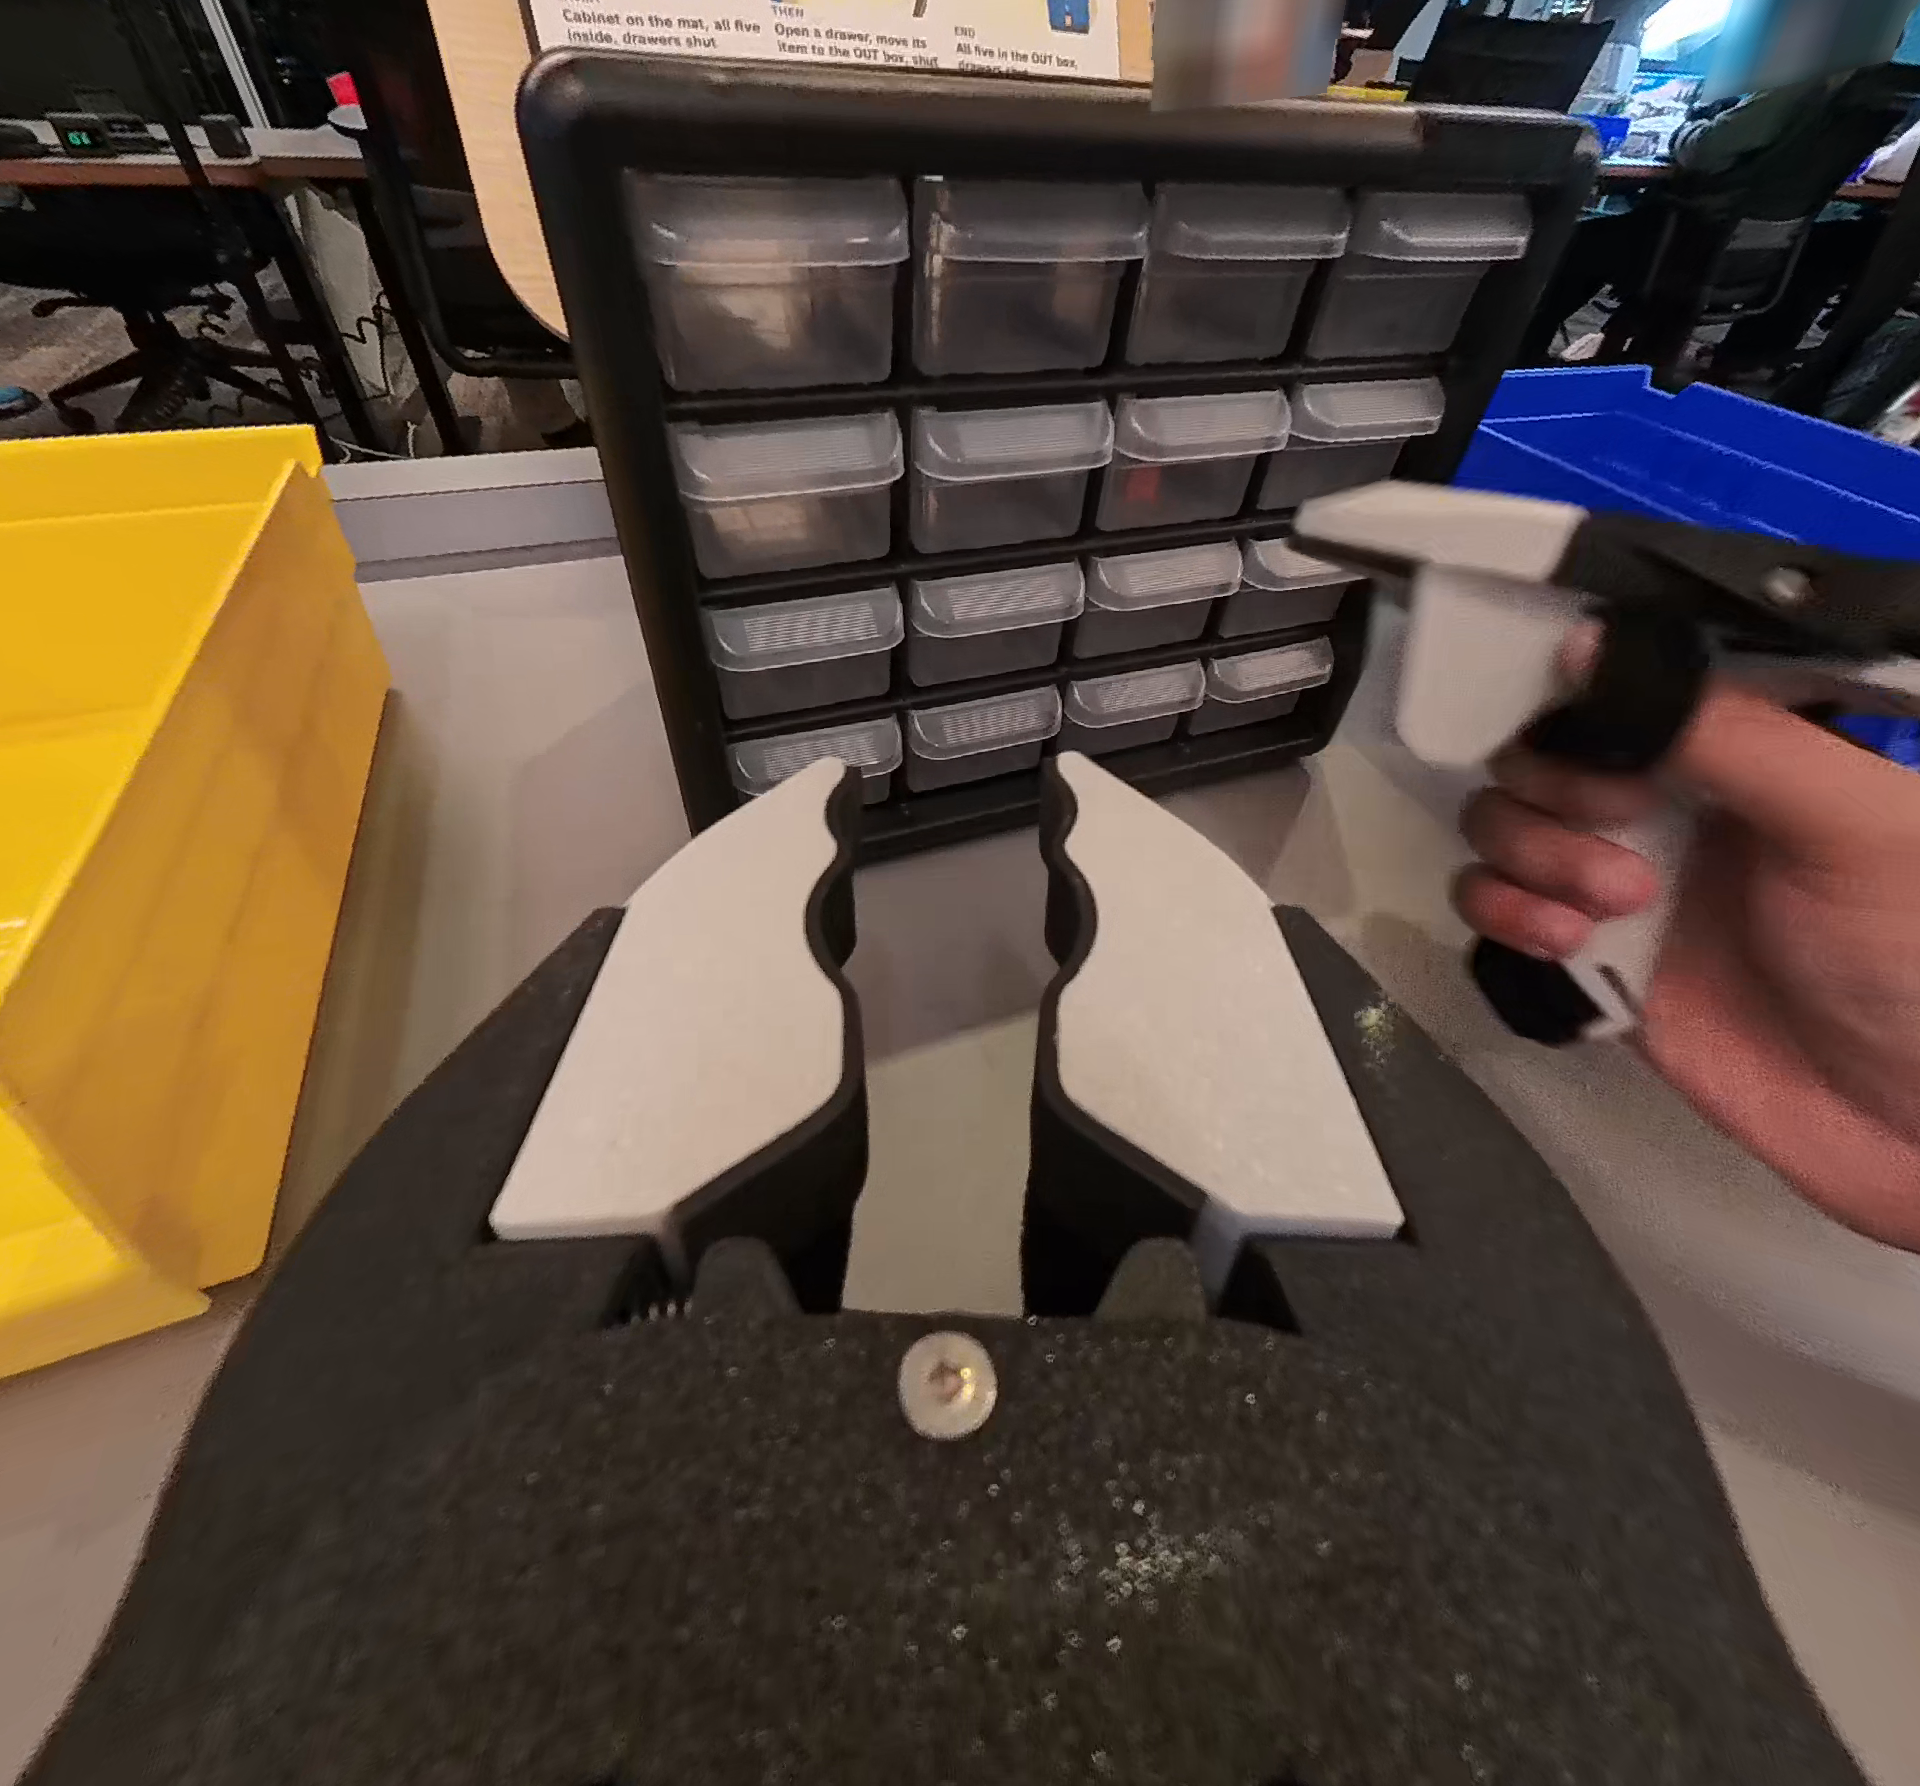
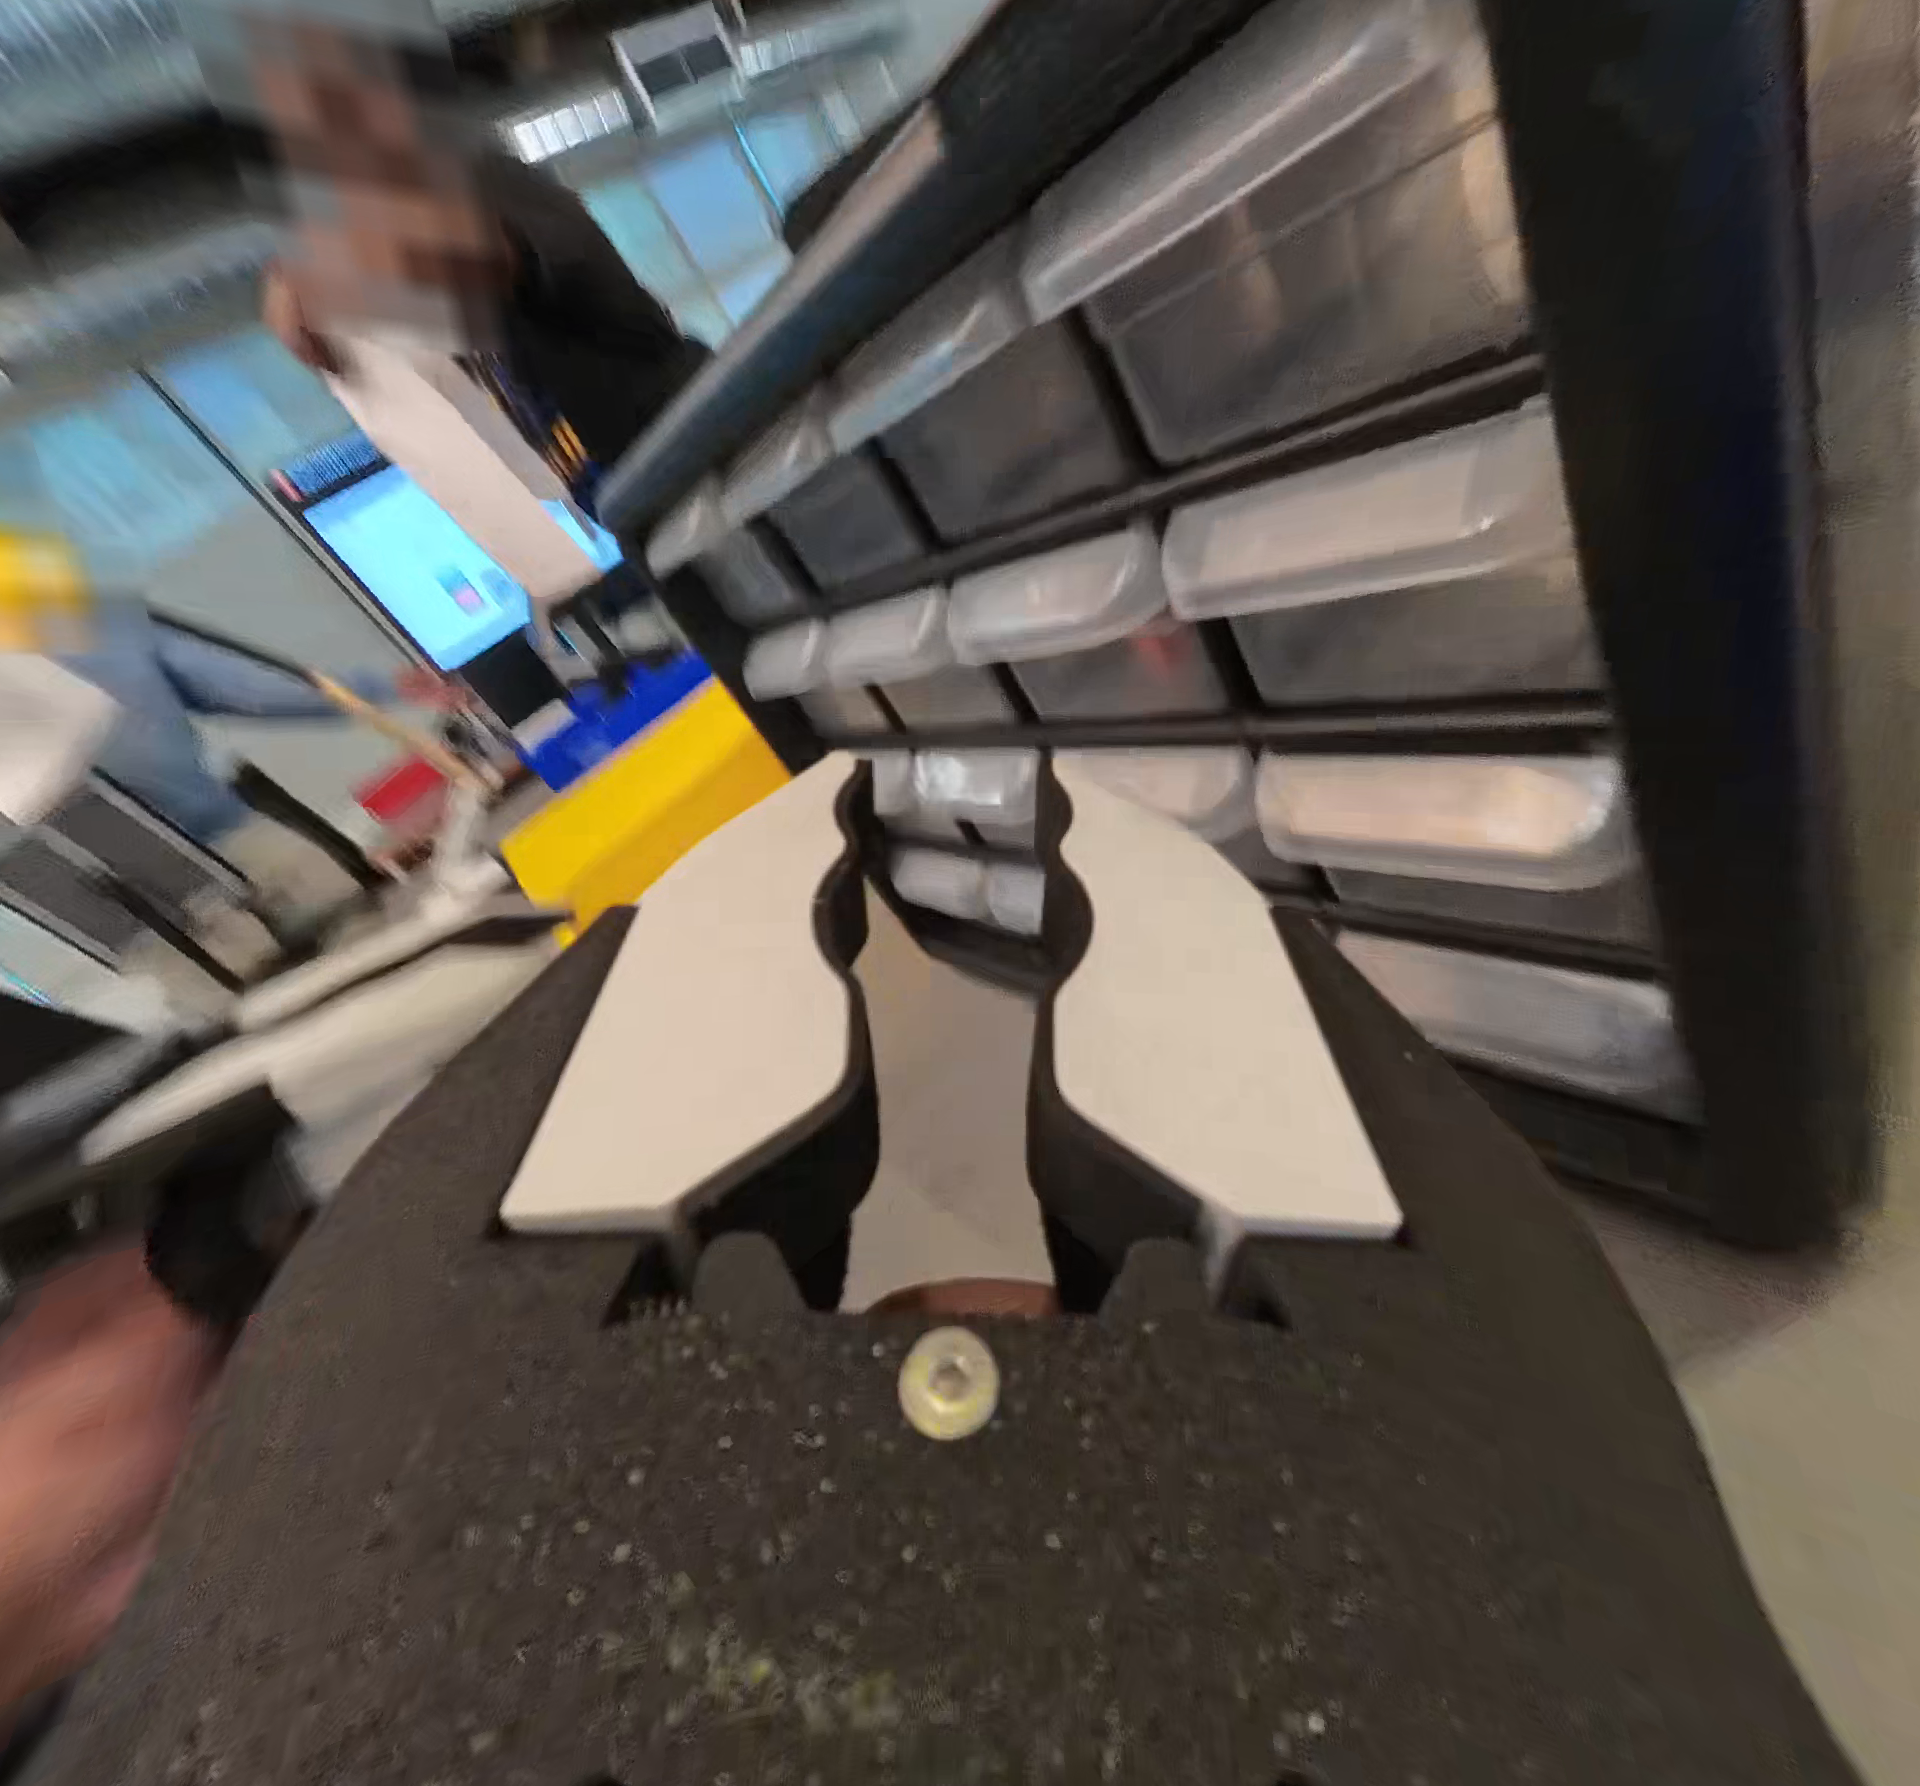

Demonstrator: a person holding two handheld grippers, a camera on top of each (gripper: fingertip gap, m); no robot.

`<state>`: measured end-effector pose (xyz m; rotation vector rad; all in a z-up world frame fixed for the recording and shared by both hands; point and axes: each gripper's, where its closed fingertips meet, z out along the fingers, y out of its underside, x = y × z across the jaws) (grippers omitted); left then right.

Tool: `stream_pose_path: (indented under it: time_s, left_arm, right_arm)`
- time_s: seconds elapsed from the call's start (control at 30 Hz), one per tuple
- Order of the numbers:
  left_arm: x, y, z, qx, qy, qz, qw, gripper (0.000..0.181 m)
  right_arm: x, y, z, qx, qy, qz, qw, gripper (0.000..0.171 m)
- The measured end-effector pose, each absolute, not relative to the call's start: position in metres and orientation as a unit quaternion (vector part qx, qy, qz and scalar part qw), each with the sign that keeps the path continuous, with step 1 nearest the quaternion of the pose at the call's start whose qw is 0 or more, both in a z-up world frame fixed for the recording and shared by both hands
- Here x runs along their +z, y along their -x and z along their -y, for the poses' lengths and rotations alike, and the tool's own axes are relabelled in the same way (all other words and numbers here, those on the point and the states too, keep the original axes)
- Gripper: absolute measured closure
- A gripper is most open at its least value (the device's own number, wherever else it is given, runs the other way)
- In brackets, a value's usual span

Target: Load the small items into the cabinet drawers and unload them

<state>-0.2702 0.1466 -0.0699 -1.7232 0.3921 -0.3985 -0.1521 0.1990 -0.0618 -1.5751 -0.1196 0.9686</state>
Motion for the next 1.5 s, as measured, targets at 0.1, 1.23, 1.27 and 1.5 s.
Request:
stream_pose_path:
  time_s: [0.1, 1.23, 1.27, 1.5]
  left_arm:
    - [-0.069, 0.265, -0.142, -0.186, 0.745, -0.177, 0.615, 0.149]
    - [-0.085, 0.247, -0.137, -0.201, 0.756, -0.213, 0.586, 0.149]
    - [-0.086, 0.247, -0.137, -0.201, 0.757, -0.214, 0.584, 0.149]
    - [-0.096, 0.237, -0.136, -0.206, 0.758, -0.239, 0.571, 0.149]
  right_arm:
    - [-0.058, 0.158, -0.219, 0.463, 0.655, -0.01, 0.597, 0.142]
    - [-0.058, 0.168, -0.147, 0.59, 0.598, -0.047, 0.541, 0.165]
    - [-0.059, 0.168, -0.147, 0.591, 0.598, -0.047, 0.539, 0.165]
    - [-0.064, 0.176, -0.14, 0.599, 0.613, -0.026, 0.515, 0.152]
